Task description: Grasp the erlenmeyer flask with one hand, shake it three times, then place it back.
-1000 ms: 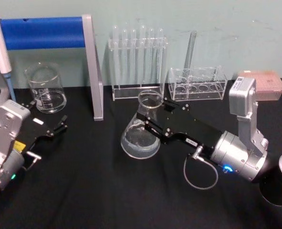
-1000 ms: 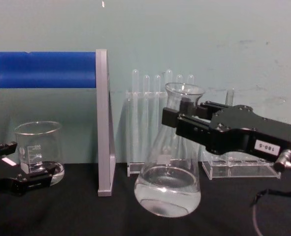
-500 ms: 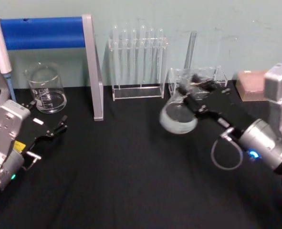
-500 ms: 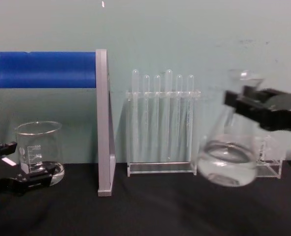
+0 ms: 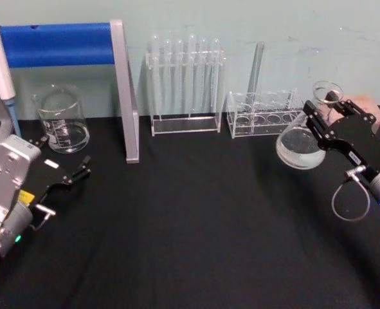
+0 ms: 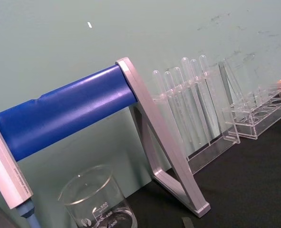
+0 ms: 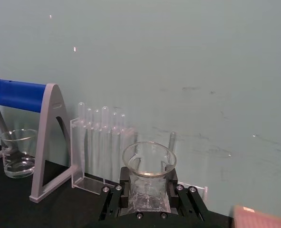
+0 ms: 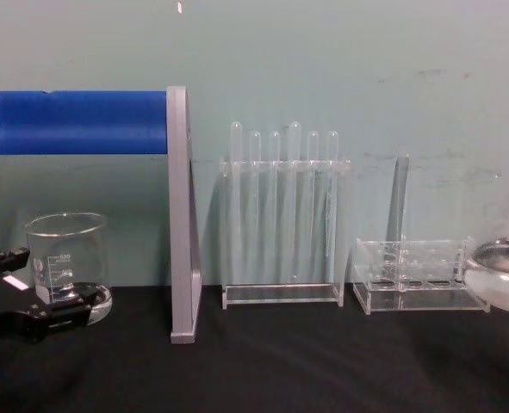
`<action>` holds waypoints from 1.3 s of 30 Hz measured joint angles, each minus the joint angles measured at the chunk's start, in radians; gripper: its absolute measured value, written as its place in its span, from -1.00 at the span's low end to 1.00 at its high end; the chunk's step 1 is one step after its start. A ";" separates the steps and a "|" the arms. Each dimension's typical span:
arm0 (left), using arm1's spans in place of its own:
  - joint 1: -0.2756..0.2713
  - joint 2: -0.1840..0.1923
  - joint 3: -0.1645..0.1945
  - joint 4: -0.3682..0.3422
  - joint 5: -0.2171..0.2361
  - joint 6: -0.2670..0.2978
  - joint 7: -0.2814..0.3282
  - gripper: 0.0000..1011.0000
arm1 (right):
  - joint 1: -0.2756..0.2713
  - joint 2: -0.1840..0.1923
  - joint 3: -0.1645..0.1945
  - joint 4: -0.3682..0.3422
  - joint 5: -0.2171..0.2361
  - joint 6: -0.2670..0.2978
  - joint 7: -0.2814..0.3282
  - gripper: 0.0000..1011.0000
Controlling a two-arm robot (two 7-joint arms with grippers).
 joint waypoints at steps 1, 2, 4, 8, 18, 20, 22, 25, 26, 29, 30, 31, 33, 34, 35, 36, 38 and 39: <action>0.000 0.000 0.000 0.000 0.000 0.000 0.000 0.98 | -0.002 -0.001 0.003 -0.001 -0.001 0.001 -0.001 -0.11; 0.000 0.000 0.000 0.000 0.000 0.000 0.000 0.98 | -0.003 -0.002 0.005 -0.002 -0.003 0.002 -0.001 -0.11; 0.000 0.000 0.000 0.000 0.000 0.000 0.000 0.98 | -0.005 -0.007 0.009 -0.004 -0.007 0.005 0.001 -0.11; 0.000 0.000 0.000 0.000 0.000 0.000 0.000 0.98 | 0.002 -0.015 0.004 -0.002 -0.010 0.010 0.026 -0.11; 0.000 0.000 0.000 0.000 0.000 0.000 0.000 0.98 | 0.063 -0.038 -0.092 0.029 0.000 0.019 0.159 -0.11; 0.000 0.000 0.000 0.000 0.000 0.000 0.000 0.98 | 0.073 -0.039 -0.110 0.034 0.004 0.019 0.179 -0.11; 0.000 0.000 0.000 0.000 0.000 0.000 0.000 0.98 | 0.088 -0.040 -0.137 0.040 0.012 0.019 0.207 -0.11; 0.000 0.000 0.000 0.000 0.000 0.000 0.000 0.98 | 0.106 -0.039 -0.171 0.046 0.022 0.018 0.241 -0.11; 0.000 0.000 0.000 0.000 0.000 0.000 0.000 0.98 | 0.110 -0.039 -0.179 0.048 0.024 0.018 0.249 -0.11; 0.000 0.000 0.000 0.000 0.000 0.000 0.000 0.98 | 0.122 -0.037 -0.206 0.052 0.033 0.015 0.275 -0.11; 0.000 0.000 0.000 0.000 0.000 0.000 0.000 0.98 | 0.127 -0.036 -0.220 0.052 0.037 0.013 0.287 -0.11; 0.000 0.000 0.000 0.000 0.000 0.000 0.000 0.98 | 0.129 -0.035 -0.226 0.052 0.039 0.012 0.292 -0.11; 0.000 0.000 0.000 0.000 0.000 0.000 0.000 0.98 | 0.133 -0.034 -0.237 0.052 0.042 0.010 0.300 -0.11; 0.000 0.000 0.000 0.000 0.000 0.000 0.000 0.98 | 0.136 -0.031 -0.244 0.052 0.045 0.009 0.305 -0.11; 0.000 0.000 0.000 0.000 0.000 0.000 0.000 0.98 | 0.137 -0.030 -0.247 0.052 0.046 0.008 0.306 -0.11; 0.000 0.000 0.000 0.000 0.000 0.000 0.000 0.98 | 0.137 -0.030 -0.251 0.052 0.048 0.007 0.307 -0.11; 0.000 0.000 0.000 0.000 0.000 0.000 0.000 0.98 | 0.138 -0.027 -0.255 0.051 0.049 0.006 0.307 -0.11; 0.000 0.000 0.000 0.000 0.000 0.000 0.000 0.98 | 0.138 -0.024 -0.256 0.049 0.052 0.004 0.302 -0.11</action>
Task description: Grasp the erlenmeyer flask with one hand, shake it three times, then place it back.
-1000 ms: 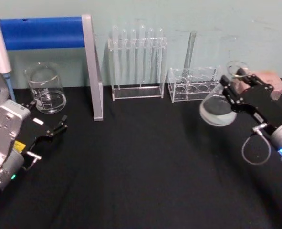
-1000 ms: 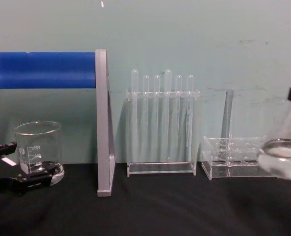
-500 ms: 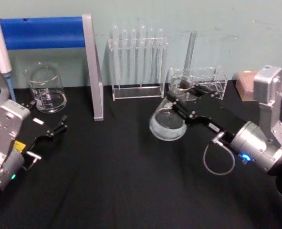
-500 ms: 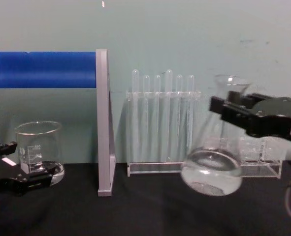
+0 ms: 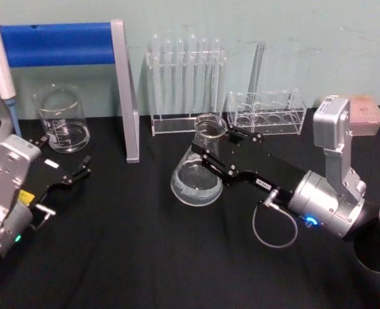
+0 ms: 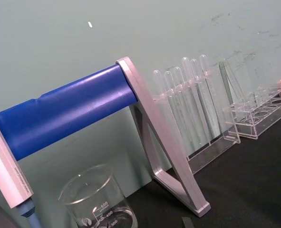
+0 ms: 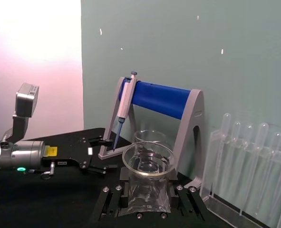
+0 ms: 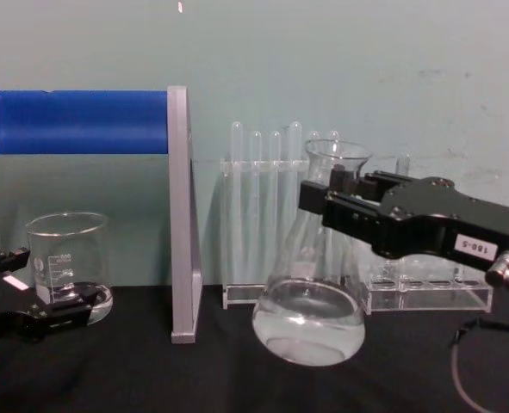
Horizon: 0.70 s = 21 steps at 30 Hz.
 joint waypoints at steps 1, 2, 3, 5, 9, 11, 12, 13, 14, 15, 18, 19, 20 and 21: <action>0.000 0.000 0.000 0.000 0.000 0.000 0.000 0.98 | -0.001 0.003 0.001 -0.002 0.002 -0.002 -0.009 -0.11; 0.000 0.000 0.000 0.000 0.000 0.000 0.000 0.98 | -0.002 0.005 0.003 -0.003 0.003 -0.003 -0.015 -0.11; 0.000 0.000 0.000 0.000 0.000 0.000 0.000 0.98 | -0.004 0.007 0.005 -0.004 0.003 -0.004 -0.021 -0.11; 0.000 0.000 0.000 0.000 0.000 0.000 0.000 0.98 | -0.010 0.011 0.016 -0.005 0.004 -0.008 -0.043 -0.11; 0.000 0.000 0.000 0.000 0.000 0.000 0.000 0.98 | -0.025 0.016 0.046 -0.010 0.003 -0.012 -0.088 -0.11; 0.000 0.000 0.000 0.000 0.000 0.000 0.000 0.98 | -0.038 0.020 0.068 -0.017 0.001 -0.013 -0.116 -0.11; 0.000 0.000 0.000 0.000 0.000 0.000 0.000 0.98 | -0.043 0.022 0.076 -0.019 0.000 -0.013 -0.125 -0.11; 0.000 0.000 0.000 0.000 0.000 0.000 0.000 0.98 | -0.047 0.023 0.084 -0.021 -0.001 -0.013 -0.133 -0.11; 0.000 0.000 0.000 0.000 0.000 0.000 0.000 0.98 | -0.053 0.024 0.093 -0.024 -0.002 -0.014 -0.143 -0.11; 0.000 0.000 0.000 0.000 0.000 0.000 0.000 0.98 | -0.063 0.026 0.109 -0.029 -0.006 -0.014 -0.161 -0.11; 0.000 0.000 0.000 0.000 0.000 0.000 0.000 0.98 | -0.082 0.028 0.144 -0.039 -0.014 -0.013 -0.195 -0.11; 0.000 0.000 0.000 0.000 0.000 0.000 0.000 0.98 | -0.087 0.029 0.153 -0.041 -0.016 -0.013 -0.202 -0.11; 0.000 0.000 0.000 0.000 0.000 0.000 0.000 0.98 | -0.093 0.029 0.163 -0.044 -0.018 -0.012 -0.210 -0.11; 0.000 0.000 0.000 0.000 0.000 0.000 0.000 0.98 | -0.098 0.030 0.172 -0.046 -0.020 -0.011 -0.217 -0.11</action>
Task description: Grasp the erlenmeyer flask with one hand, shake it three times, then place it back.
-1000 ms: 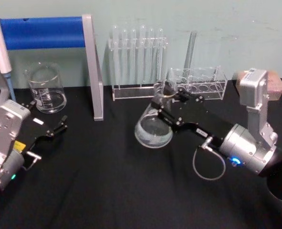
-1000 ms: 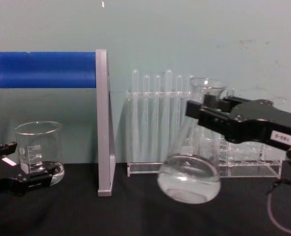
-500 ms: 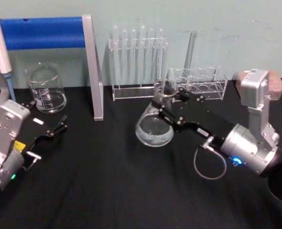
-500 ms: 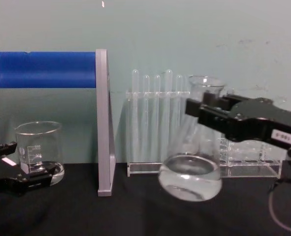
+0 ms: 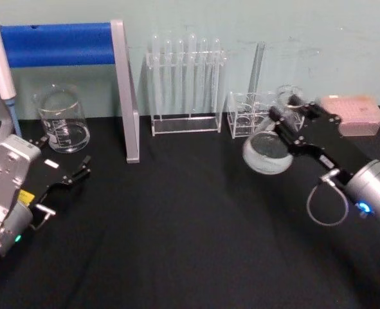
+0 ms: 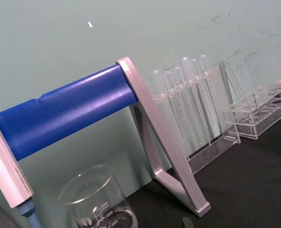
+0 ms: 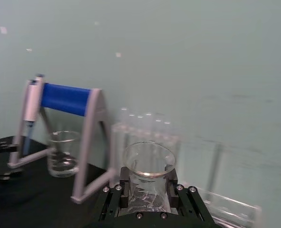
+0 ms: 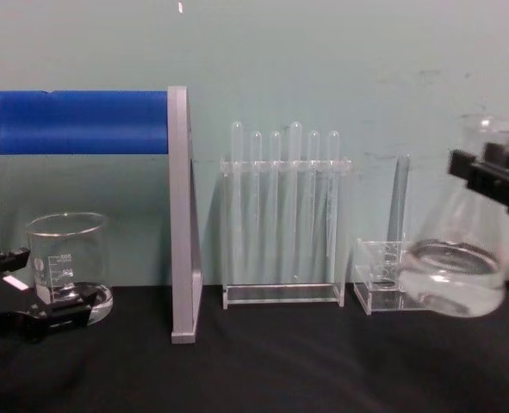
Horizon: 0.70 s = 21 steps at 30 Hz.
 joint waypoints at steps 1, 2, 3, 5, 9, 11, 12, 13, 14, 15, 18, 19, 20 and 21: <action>0.000 0.000 0.000 0.000 0.000 0.000 0.000 0.98 | -0.010 0.000 0.016 -0.005 -0.004 0.003 -0.013 -0.11; 0.000 0.000 0.000 0.000 0.000 0.000 0.000 0.98 | -0.015 0.000 0.024 -0.008 -0.006 0.003 -0.020 -0.11; 0.000 0.000 0.000 0.000 0.000 0.000 0.000 0.98 | -0.024 0.000 0.039 -0.012 -0.010 0.005 -0.031 -0.11; 0.000 0.000 0.000 0.000 0.000 0.000 0.000 0.98 | -0.032 -0.001 0.052 -0.016 -0.014 0.006 -0.041 -0.11; 0.000 0.000 0.000 0.000 0.000 0.000 0.000 0.98 | -0.048 -0.006 0.079 -0.024 -0.024 0.010 -0.060 -0.11; 0.000 0.000 0.000 0.000 0.000 0.000 0.000 0.98 | -0.054 -0.009 0.091 -0.026 -0.030 0.014 -0.067 -0.11; 0.000 0.000 0.000 0.000 0.000 0.000 0.000 0.98 | -0.055 -0.011 0.094 -0.026 -0.031 0.015 -0.067 -0.11; 0.000 0.000 0.000 0.000 0.000 0.000 0.000 0.98 | -0.056 -0.012 0.096 -0.027 -0.033 0.016 -0.067 -0.11; 0.000 0.000 0.000 0.000 0.000 0.000 0.000 0.98 | -0.057 -0.013 0.098 -0.027 -0.034 0.017 -0.067 -0.11; 0.000 0.000 0.000 0.000 0.000 0.000 0.000 0.98 | -0.057 -0.016 0.100 -0.027 -0.036 0.019 -0.065 -0.11; 0.000 0.000 0.000 0.000 0.000 0.000 0.000 0.98 | -0.049 -0.023 0.097 -0.021 -0.040 0.021 -0.046 -0.11; 0.000 0.000 0.000 0.000 0.000 0.000 0.000 0.98 | -0.047 -0.024 0.095 -0.019 -0.040 0.021 -0.041 -0.11; 0.000 0.000 0.000 0.000 0.000 0.000 0.000 0.98 | -0.040 -0.027 0.087 -0.015 -0.040 0.022 -0.026 -0.11; 0.000 0.000 0.000 0.000 0.000 0.000 0.000 0.98 | -0.036 -0.028 0.081 -0.012 -0.040 0.022 -0.017 -0.11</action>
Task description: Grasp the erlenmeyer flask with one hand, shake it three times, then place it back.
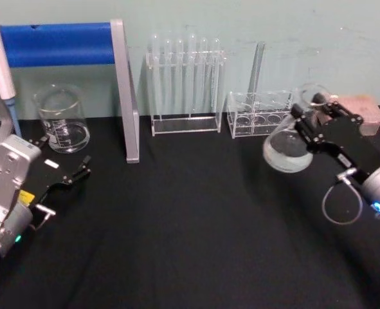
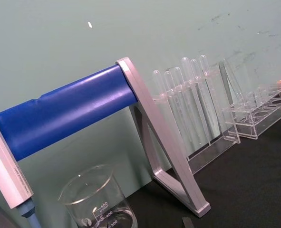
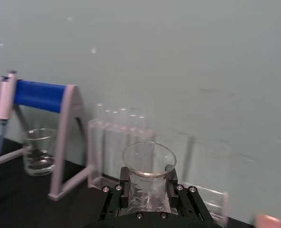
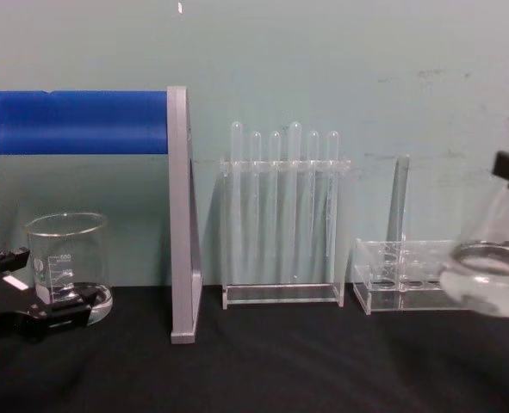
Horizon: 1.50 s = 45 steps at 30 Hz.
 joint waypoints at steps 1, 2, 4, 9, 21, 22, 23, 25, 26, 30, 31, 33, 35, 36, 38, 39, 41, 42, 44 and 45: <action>0.000 0.000 0.000 0.000 0.000 0.000 0.000 0.98 | 0.004 -0.001 -0.006 0.003 0.000 0.000 0.010 -0.11; 0.000 0.000 0.000 0.000 0.000 0.000 0.000 0.98 | 0.009 -0.002 -0.014 0.006 0.000 0.001 0.022 -0.11; 0.000 0.000 0.000 0.000 0.000 0.000 0.000 0.98 | 0.030 -0.004 -0.049 0.016 0.006 0.002 0.067 -0.11; 0.000 0.000 0.000 0.000 0.000 0.000 0.000 0.98 | 0.056 -0.003 -0.101 0.030 0.017 0.001 0.123 -0.11; 0.000 0.000 0.000 0.000 0.000 0.000 0.000 0.98 | 0.105 0.012 -0.188 0.065 0.047 -0.018 0.205 -0.11; 0.000 0.000 0.000 0.000 0.000 0.000 0.000 0.98 | 0.110 0.015 -0.194 0.070 0.051 -0.019 0.211 -0.11; 0.000 0.000 0.000 0.000 0.000 0.000 0.000 0.98 | 0.112 0.016 -0.197 0.073 0.054 -0.020 0.213 -0.11; 0.000 0.000 0.000 0.000 0.000 0.000 0.000 0.98 | 0.119 0.020 -0.205 0.082 0.060 -0.022 0.220 -0.11; 0.000 0.000 0.000 0.000 0.000 0.000 0.000 0.98 | 0.122 0.021 -0.208 0.085 0.061 -0.022 0.222 -0.11; 0.000 0.000 0.000 0.000 0.000 0.000 0.000 0.98 | 0.134 0.026 -0.221 0.102 0.072 -0.022 0.233 -0.11; 0.000 0.000 0.000 0.000 0.000 0.000 0.000 0.98 | 0.138 0.028 -0.227 0.109 0.076 -0.022 0.237 -0.11; 0.000 0.000 0.000 0.000 0.000 0.000 0.000 0.98 | 0.143 0.029 -0.231 0.116 0.081 -0.022 0.242 -0.11; 0.000 0.000 0.000 0.000 0.000 0.000 0.000 0.98 | 0.149 0.032 -0.237 0.128 0.087 -0.025 0.249 -0.11; 0.000 0.000 0.000 0.000 0.000 0.000 0.000 0.98 | 0.151 0.032 -0.239 0.131 0.089 -0.026 0.251 -0.11; 0.000 0.000 0.000 0.000 0.000 0.000 0.000 0.98 | 0.156 0.034 -0.245 0.142 0.092 -0.029 0.257 -0.11; 0.000 0.000 0.000 0.000 0.000 0.000 0.000 0.98 | 0.159 0.034 -0.248 0.147 0.092 -0.031 0.258 -0.11; 0.000 0.000 0.000 0.000 0.000 0.000 0.000 0.98 | 0.164 0.036 -0.255 0.160 0.092 -0.035 0.263 -0.11; 0.000 0.000 0.000 0.000 0.000 0.000 0.000 0.98 | 0.165 0.036 -0.257 0.164 0.092 -0.036 0.264 -0.11; 0.000 0.000 0.000 0.000 0.000 0.000 0.000 0.98 | 0.171 0.037 -0.264 0.178 0.092 -0.041 0.269 -0.11; 0.000 0.000 0.000 0.000 0.000 0.000 0.000 0.98 | 0.172 0.037 -0.266 0.182 0.091 -0.042 0.270 -0.11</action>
